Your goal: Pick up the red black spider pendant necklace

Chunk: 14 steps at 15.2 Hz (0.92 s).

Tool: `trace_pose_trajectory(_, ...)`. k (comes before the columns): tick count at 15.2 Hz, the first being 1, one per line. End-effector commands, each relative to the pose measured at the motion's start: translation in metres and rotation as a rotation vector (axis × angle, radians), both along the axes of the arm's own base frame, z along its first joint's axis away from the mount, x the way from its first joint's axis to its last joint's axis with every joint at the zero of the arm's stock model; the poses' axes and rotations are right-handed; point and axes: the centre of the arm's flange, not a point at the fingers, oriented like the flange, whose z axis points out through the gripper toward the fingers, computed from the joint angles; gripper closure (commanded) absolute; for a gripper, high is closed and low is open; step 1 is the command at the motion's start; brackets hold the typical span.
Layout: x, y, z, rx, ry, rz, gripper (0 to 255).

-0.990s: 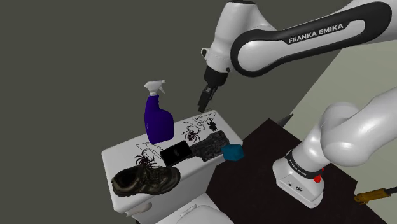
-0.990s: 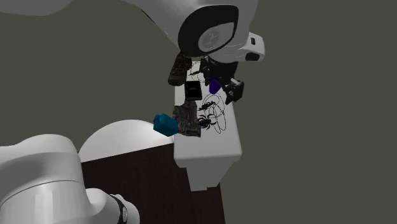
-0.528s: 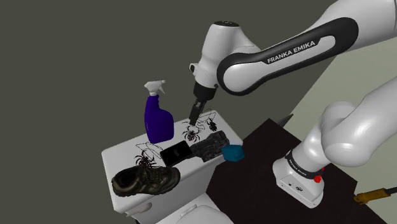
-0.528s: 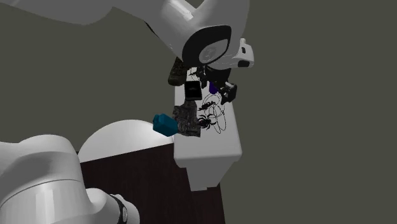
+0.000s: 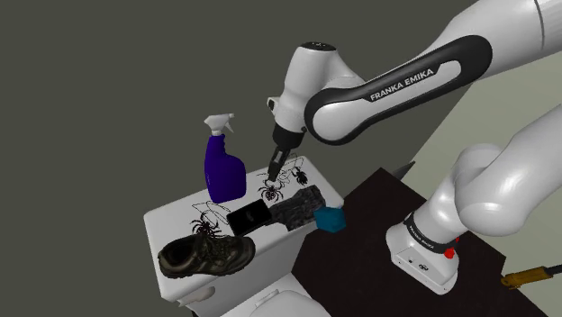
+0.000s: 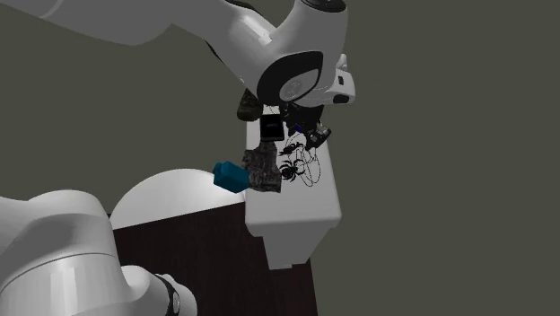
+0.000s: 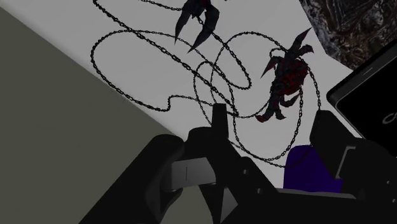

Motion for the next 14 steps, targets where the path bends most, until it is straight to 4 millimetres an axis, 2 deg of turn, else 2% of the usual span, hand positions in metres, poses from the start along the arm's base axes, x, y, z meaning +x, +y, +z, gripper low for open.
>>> trace_pose_trajectory(1, -0.001, -0.001, -0.003, -0.003, 0.007, -0.001, 255)
trace_pose_trajectory(7, 0.0, -0.001, -0.003, -0.004, 0.007, -0.001, 255)
trace_pose_trajectory(14, 0.0, -0.001, 0.034, -0.004, 0.007, -0.001, 255)
